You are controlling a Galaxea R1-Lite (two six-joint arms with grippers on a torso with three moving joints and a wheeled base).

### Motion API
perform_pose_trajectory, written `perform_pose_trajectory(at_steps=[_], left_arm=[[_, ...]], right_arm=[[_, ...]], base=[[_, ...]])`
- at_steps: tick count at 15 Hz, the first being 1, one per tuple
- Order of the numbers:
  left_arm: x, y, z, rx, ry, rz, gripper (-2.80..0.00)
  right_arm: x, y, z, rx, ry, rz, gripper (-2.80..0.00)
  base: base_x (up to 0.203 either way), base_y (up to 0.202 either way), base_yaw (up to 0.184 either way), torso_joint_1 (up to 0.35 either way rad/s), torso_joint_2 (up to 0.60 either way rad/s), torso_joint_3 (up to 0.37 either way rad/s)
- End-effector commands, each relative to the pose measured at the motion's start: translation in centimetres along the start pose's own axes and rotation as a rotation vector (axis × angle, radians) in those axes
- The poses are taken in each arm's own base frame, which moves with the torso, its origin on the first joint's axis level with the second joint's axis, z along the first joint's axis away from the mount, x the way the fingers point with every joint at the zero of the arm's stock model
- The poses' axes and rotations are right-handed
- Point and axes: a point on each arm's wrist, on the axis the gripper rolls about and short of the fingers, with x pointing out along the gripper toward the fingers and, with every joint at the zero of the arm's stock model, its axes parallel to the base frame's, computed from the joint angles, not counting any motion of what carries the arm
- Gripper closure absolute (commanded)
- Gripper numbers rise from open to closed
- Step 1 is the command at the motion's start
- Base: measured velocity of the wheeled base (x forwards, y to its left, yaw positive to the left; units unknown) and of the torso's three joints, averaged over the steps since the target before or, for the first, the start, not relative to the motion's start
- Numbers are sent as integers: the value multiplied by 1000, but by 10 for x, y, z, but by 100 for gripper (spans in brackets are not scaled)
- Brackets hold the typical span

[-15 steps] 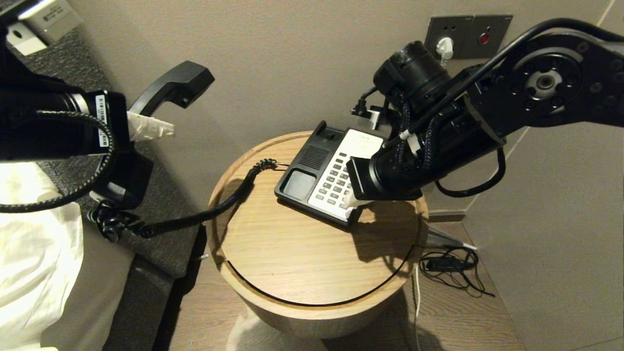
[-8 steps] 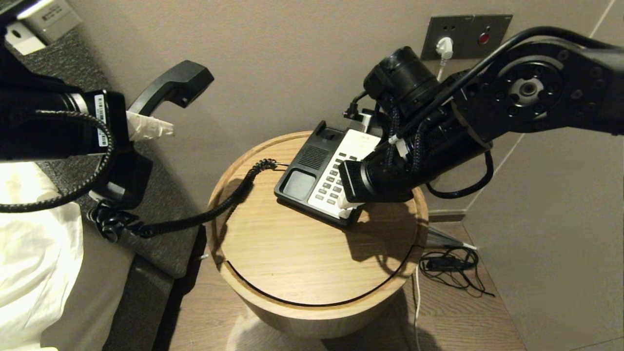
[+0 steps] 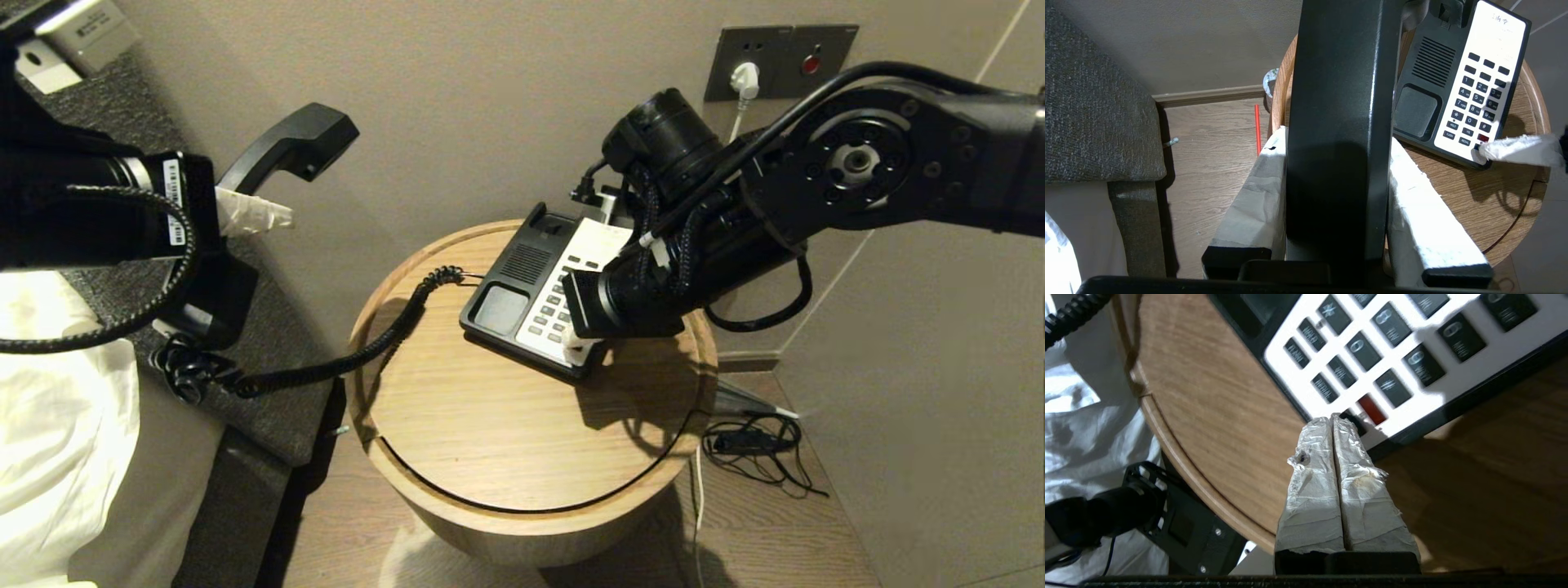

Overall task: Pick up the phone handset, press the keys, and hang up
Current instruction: Dial the number

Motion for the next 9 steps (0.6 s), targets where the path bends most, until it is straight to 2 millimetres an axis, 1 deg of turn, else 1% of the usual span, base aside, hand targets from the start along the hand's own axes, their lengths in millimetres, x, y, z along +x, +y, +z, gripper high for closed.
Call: perform_pose_trajectory(at_steps=[1,9], left_arm=[[2,0,-1,-1,9,2,0],[3,0,0,0,9,2,0]], right_arm=[[4,-3,1,2,7,-7,0],[5,-11,2,8,10,-22,0]], base=[[0,0,0,0,0,0],[0,0,0,0,0,0]])
